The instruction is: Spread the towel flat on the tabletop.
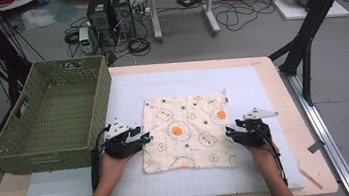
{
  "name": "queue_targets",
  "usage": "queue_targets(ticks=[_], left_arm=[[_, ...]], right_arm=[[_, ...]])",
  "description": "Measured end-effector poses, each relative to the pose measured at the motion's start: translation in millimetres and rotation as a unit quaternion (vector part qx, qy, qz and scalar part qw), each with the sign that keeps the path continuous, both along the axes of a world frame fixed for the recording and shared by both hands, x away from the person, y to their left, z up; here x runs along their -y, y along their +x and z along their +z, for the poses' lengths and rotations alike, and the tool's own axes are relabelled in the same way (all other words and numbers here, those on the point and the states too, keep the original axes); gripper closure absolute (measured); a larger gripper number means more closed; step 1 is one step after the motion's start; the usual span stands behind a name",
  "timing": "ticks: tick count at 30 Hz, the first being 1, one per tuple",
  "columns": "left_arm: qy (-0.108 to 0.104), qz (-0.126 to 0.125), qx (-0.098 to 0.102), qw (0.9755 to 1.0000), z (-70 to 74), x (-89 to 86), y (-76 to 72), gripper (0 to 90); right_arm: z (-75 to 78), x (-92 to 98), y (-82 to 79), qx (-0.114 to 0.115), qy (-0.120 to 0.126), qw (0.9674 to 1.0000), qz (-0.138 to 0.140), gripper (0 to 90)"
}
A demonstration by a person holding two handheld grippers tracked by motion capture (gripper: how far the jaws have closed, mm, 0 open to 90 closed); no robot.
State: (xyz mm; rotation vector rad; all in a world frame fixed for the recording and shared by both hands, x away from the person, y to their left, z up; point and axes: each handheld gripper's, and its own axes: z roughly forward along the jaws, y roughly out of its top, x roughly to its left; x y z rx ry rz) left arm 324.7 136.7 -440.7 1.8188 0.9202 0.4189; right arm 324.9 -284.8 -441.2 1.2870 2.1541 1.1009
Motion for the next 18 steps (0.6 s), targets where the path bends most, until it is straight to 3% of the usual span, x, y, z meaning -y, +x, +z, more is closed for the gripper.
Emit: queue_targets(ticks=[3, 4, 5, 8, 11, 14, 16, 18], left_arm=[[-0.012, -0.004, 0.000, 0.9999, 0.5, -0.7, -0.2, 45.8], [-0.015, -0.007, 0.001, 0.9999, 0.8, -0.8, -0.3, 44.6], [-0.015, -0.004, 0.005, 0.9999, 1.3, -0.7, -0.9, 43.8], [-0.020, -0.001, 0.011, 0.9997, 2.4, -1.5, -0.7, 40.3], [-0.021, 0.004, 0.013, 0.9997, 3.1, -2.6, -0.5, 35.7], [-0.028, 0.010, 0.016, 0.9994, 3.8, -2.8, 0.6, 29.8], [-0.035, 0.014, 0.012, 0.9992, 4.8, -3.5, 1.6, 24.6], [-0.038, 0.021, 0.013, 0.9990, 5.8, -4.3, 2.5, 21.5]], right_arm=[[-6.6, -9.5, 8.6, -0.026, -0.004, 0.9996, 0.005, 65.3], [-8.4, -12.7, 8.2, -0.019, -0.018, 0.9996, 0.008, 70.2], [-7.1, -13.1, 7.5, -0.021, -0.021, 0.9994, 0.015, 82.4], [-3.2, -11.2, 5.5, -0.025, -0.041, 0.9986, 0.022, 86.6], [-1.6, -3.6, 3.3, -0.025, -0.059, 0.9980, 0.004, 86.6], [-1.9, 2.3, 1.5, -0.024, -0.052, 0.9984, 0.004, 79.0], [-0.3, 3.7, -1.2, -0.014, -0.053, 0.9985, 0.007, 62.3], [4.3, 7.6, -5.3, 0.009, -0.046, 0.9989, -0.003, 45.1]])
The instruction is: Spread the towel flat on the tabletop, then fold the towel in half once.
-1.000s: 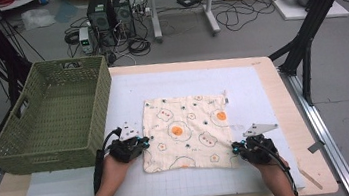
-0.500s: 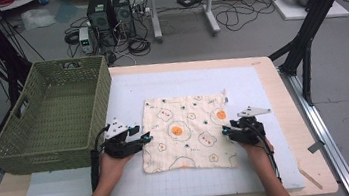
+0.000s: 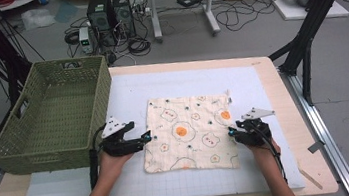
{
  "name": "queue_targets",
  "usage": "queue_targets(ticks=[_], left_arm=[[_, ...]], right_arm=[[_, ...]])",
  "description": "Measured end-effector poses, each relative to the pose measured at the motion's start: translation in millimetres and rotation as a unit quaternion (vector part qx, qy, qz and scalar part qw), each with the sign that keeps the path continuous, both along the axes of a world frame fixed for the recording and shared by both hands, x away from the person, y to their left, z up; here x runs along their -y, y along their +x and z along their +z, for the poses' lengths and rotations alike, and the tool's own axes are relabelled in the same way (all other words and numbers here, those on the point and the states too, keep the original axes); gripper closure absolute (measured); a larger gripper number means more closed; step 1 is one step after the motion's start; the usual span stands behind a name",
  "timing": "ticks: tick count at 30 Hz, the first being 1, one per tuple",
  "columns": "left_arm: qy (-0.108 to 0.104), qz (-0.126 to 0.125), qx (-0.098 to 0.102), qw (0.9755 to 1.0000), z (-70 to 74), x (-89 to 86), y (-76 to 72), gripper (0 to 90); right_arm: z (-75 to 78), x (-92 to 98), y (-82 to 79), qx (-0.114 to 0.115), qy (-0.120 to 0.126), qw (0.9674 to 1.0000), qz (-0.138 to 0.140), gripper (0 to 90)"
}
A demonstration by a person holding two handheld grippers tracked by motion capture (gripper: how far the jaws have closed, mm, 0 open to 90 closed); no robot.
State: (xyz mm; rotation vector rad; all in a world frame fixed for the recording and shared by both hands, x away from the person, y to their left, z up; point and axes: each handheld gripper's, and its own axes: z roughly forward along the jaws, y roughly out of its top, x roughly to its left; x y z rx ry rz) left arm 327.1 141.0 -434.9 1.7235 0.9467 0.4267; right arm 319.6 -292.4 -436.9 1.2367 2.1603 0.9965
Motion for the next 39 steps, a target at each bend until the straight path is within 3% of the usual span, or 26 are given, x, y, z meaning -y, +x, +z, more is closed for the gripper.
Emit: queue_targets(ticks=[2, 5, 10, 12, 15, 17, 20, 27, 39], left_arm=[[-0.005, 0.005, 0.000, 1.0000, 0.7, -1.4, 0.6, 18.8], [-0.008, 0.003, 0.009, 0.9999, 2.1, -2.9, 0.4, 19.2], [-0.001, -0.027, 0.059, 0.9979, 3.8, -3.6, -1.6, 21.4], [0.009, -0.034, 0.068, 0.9970, 4.5, -3.7, -2.3, 24.5], [0.004, -0.030, 0.055, 0.9981, 6.6, -5.2, -2.6, 23.7], [-0.005, -0.026, 0.048, 0.9985, 7.3, -5.5, -2.8, 18.7], [-0.016, -0.029, 0.050, 0.9982, 8.1, -5.8, -3.4, 18.6], [-0.005, -0.028, 0.045, 0.9986, 7.4, -5.8, -4.8, 18.6], [0.000, -0.022, 0.034, 0.9992, 4.4, -8.2, -4.4, 18.6]], right_arm=[[4.8, 3.5, -3.5, 0.019, 0.005, 0.9998, -0.010, 33.3], [12.5, 10.9, -10.3, 0.039, 0.020, 0.9990, -0.003, 26.2], [17.2, 24.1, -21.8, 0.054, 0.028, 0.9981, -0.003, 11.9], [18.3, 29.7, -24.1, 0.059, 0.038, 0.9975, -0.007, 11.6], [19.8, 31.9, -25.7, 0.071, 0.031, 0.9969, -0.009, 11.6], [20.2, 31.2, -25.9, 0.081, 0.028, 0.9963, -0.001, 11.5], [20.7, 29.6, -25.1, 0.088, 0.027, 0.9957, 0.009, 11.1], [19.0, 28.3, -22.6, 0.080, 0.043, 0.9957, 0.016, 10.9], [17.4, 24.0, -19.9, 0.076, 0.043, 0.9960, 0.020, 11.0]])
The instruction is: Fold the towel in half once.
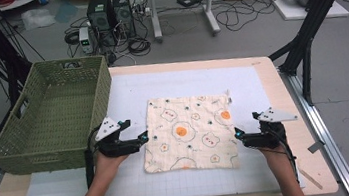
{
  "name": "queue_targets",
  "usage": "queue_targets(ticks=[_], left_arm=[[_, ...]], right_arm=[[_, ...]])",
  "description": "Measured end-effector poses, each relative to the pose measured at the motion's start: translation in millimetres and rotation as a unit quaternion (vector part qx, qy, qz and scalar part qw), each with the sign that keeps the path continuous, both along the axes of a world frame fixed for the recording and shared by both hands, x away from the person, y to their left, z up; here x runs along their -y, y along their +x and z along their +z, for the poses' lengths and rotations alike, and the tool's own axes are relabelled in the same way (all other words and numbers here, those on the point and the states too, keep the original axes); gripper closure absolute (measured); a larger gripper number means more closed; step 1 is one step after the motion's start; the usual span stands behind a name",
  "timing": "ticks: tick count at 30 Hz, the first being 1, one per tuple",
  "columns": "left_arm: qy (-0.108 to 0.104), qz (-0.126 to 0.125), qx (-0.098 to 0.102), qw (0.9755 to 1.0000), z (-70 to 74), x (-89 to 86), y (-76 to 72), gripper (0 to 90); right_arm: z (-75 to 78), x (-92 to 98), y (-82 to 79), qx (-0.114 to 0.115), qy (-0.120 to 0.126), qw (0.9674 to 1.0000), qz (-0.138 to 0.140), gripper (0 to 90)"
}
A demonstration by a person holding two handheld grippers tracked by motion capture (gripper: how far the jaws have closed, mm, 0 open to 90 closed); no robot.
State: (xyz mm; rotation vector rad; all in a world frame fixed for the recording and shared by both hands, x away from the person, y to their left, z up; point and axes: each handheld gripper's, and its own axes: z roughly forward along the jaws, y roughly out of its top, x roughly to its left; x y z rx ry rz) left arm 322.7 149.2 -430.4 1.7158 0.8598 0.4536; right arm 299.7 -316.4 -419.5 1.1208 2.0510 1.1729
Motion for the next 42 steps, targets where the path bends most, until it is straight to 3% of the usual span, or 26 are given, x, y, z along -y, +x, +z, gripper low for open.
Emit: queue_targets(ticks=[6, 8, 14, 17, 22, 30, 36, 38, 42], left_arm=[[0.007, 0.001, -0.001, 1.0000, 0.0, 3.0, 1.8, 19.3], [0.001, 0.004, -0.007, 1.0000, 1.3, 1.4, 4.3, 21.9], [-0.020, 0.020, -0.030, 0.9992, 5.7, -3.3, 19.7, 21.7], [-0.008, 0.024, -0.036, 0.9990, 10.1, -0.1, 28.9, 22.8], [-0.007, 0.023, -0.037, 0.9990, 22.8, 10.6, 48.8, 25.2], [0.010, 0.042, -0.045, 0.9980, 33.9, 19.7, 87.0, 27.5], [0.009, 0.056, -0.057, 0.9968, 31.1, 23.3, 112.3, 29.6], [0.025, 0.055, -0.076, 0.9953, 26.3, 26.6, 120.5, 29.1], [0.033, 0.048, -0.080, 0.9951, 19.7, 35.1, 129.5, 31.8]], right_arm=[[0.1, 3.0, -1.1, -0.001, 0.002, 1.0000, -0.004, 11.0], [0.7, 3.4, -0.4, 0.001, 0.004, 1.0000, -0.003, 11.0], [-1.8, 1.5, 0.3, -0.008, 0.001, 1.0000, 0.003, 11.0], [-2.1, 2.5, -0.2, -0.010, 0.000, 0.9999, 0.004, 11.0], [-2.4, 4.5, -2.3, -0.016, 0.004, 0.9999, 0.002, 11.0], [-2.9, 3.3, -2.0, -0.021, 0.006, 0.9997, 0.007, 11.0], [-3.3, 4.7, -1.3, -0.022, 0.013, 0.9996, 0.008, 11.0], [-3.5, 5.1, -1.1, -0.023, 0.016, 0.9996, 0.007, 11.0], [-4.1, 6.4, -0.1, -0.023, 0.019, 0.9995, 0.006, 11.0]])
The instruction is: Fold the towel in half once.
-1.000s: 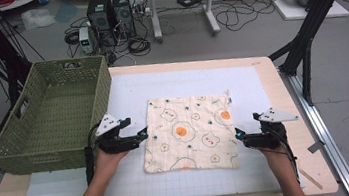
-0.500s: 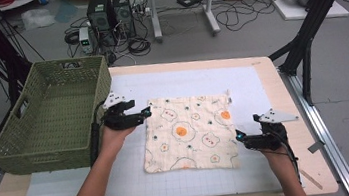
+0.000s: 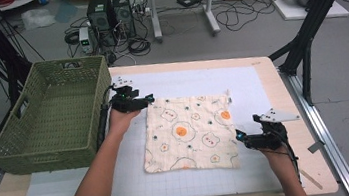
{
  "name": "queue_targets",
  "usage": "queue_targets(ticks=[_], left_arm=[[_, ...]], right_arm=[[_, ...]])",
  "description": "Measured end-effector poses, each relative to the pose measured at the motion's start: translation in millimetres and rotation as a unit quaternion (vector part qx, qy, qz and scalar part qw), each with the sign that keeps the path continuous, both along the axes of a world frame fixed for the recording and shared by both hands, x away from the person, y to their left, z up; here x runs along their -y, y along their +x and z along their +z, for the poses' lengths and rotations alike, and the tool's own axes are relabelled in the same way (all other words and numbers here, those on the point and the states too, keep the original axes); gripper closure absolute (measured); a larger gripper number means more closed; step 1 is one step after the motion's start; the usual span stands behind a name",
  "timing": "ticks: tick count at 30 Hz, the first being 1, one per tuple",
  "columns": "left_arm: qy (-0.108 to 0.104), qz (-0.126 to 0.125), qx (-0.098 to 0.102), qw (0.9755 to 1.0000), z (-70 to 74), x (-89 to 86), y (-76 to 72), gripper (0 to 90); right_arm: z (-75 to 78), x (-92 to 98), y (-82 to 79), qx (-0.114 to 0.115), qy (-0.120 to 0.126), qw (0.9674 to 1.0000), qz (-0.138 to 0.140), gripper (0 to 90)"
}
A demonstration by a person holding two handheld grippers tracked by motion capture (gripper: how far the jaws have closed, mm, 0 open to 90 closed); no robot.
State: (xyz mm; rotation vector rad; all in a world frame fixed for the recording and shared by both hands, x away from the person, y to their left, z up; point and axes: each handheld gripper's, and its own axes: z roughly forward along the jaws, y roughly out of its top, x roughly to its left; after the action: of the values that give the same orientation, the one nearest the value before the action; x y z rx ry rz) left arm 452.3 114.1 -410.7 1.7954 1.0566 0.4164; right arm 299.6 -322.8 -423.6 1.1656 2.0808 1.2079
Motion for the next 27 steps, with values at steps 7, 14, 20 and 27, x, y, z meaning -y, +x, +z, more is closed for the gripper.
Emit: queue_targets(ticks=[7, 14, 20, 27], left_arm=[[0.043, 0.004, -0.019, 0.9989, -19.6, 12.0, 10.3, 36.1], [0.085, 0.003, -0.021, 0.9961, -33.7, 19.6, 14.3, 48.3], [0.105, -0.002, -0.028, 0.9941, -39.1, 20.4, 14.7, 53.5], [0.118, -0.025, -0.024, 0.9924, -36.8, 24.3, 11.8, 85.6]], right_arm=[[-1.7, 1.1, 1.3, -0.005, 0.002, 1.0000, -0.001, 11.0], [-4.1, 1.9, 2.9, -0.012, 0.001, 0.9999, -0.004, 11.0], [-6.2, 0.9, 4.4, -0.014, -0.001, 0.9999, -0.002, 11.0], [-8.3, -3.5, 12.4, -0.028, -0.001, 0.9995, -0.015, 11.0]])
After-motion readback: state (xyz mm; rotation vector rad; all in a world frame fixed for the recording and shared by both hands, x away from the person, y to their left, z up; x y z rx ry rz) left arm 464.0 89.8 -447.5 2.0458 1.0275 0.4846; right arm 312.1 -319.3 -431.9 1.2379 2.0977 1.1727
